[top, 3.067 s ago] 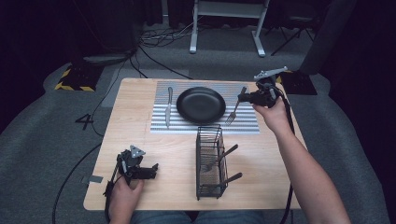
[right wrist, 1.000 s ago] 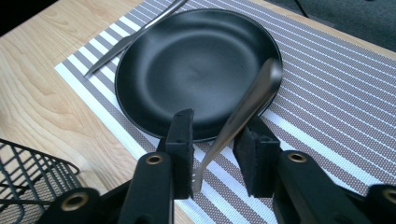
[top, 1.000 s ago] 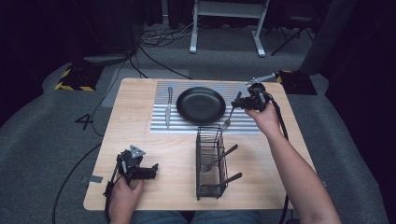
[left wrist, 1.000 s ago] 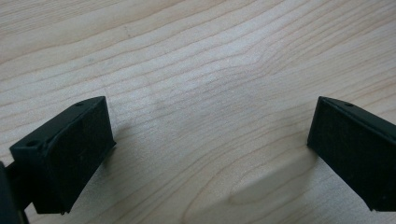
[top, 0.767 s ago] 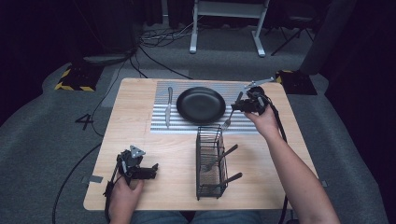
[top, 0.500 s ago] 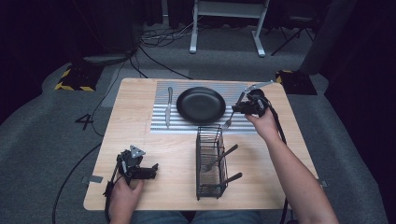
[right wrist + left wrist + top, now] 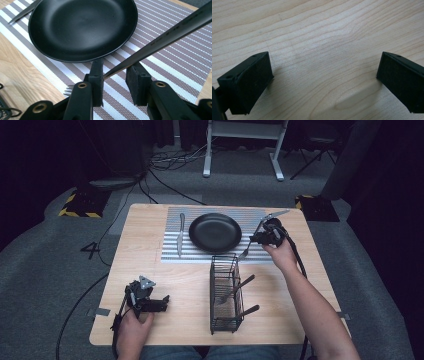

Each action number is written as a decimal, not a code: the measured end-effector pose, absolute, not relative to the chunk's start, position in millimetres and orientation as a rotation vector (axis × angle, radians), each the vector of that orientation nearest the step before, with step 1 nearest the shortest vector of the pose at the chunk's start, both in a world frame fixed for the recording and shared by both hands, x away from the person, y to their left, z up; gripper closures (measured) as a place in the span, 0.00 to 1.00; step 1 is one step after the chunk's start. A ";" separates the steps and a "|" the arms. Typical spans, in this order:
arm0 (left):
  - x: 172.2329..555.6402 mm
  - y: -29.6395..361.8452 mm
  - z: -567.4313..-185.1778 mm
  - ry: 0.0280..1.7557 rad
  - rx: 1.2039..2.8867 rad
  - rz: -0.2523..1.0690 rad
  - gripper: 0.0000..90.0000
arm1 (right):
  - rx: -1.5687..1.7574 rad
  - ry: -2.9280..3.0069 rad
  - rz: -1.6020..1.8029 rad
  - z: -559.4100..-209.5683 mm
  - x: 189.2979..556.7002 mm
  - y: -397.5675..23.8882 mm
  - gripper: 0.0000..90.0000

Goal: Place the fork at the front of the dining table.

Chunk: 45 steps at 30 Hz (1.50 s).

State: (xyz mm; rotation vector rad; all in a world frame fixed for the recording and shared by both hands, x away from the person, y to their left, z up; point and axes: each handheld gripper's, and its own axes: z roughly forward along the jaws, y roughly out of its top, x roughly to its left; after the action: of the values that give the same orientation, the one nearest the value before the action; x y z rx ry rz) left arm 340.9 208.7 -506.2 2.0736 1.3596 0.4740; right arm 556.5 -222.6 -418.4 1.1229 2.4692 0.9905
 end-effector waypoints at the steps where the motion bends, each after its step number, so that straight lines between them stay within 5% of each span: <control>1: 340.9 208.7 -506.2 1.359 2.073 0.473 0.00 | 1.123 2.471 0.988 -419.7 557.3 -222.9 0.75; 32: 340.9 208.7 -506.2 1.360 2.073 0.473 0.00 | 1.215 2.474 0.947 -449.1 564.6 -235.3 0.74; 45: 340.9 208.7 -506.2 1.360 2.073 0.474 0.00 | 1.128 2.536 1.073 -433.4 522.4 -218.2 0.49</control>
State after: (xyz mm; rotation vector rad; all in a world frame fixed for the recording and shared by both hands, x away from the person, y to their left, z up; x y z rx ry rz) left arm 340.9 208.7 -506.2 2.0731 1.3602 0.4741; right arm 522.4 -218.2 -433.4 1.1281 2.5359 1.0726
